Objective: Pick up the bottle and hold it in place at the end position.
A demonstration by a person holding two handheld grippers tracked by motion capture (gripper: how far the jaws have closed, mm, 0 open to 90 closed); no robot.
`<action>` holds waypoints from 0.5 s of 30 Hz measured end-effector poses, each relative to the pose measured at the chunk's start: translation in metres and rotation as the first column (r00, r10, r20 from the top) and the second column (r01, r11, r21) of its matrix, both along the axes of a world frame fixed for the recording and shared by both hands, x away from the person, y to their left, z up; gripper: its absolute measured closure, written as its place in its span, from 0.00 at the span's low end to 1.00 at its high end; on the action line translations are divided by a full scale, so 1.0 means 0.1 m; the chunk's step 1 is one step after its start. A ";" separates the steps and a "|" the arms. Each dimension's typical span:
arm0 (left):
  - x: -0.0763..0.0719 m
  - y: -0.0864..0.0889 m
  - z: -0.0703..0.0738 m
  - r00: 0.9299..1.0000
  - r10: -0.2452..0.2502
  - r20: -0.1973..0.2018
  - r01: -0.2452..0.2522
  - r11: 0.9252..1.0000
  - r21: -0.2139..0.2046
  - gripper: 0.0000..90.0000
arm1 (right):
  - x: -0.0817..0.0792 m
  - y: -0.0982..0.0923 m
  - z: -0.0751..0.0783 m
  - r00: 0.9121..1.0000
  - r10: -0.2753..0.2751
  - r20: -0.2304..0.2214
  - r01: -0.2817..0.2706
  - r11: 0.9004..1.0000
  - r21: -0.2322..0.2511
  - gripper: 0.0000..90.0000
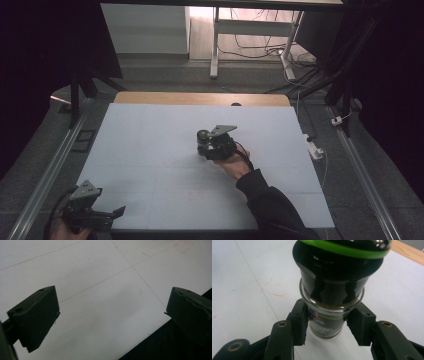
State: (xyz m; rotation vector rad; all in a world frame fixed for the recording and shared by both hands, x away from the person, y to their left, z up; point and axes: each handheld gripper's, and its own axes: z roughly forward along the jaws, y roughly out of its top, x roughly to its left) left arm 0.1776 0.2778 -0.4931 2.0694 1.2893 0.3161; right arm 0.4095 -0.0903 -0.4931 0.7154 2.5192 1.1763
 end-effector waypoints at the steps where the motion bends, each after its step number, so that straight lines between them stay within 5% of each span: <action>1: 0.00 0.00 0.00 1.000 0.000 0.000 0.000 1.000 0.000 0.00 | 0.01 0.00 -0.01 1.000 -0.002 -0.001 0.002 1.000 -0.001 0.58; 15: 0.00 -0.01 0.00 1.000 -0.003 -0.001 0.003 1.000 0.004 0.00 | 0.05 0.01 -0.12 1.000 -0.008 0.010 0.009 1.000 -0.027 0.58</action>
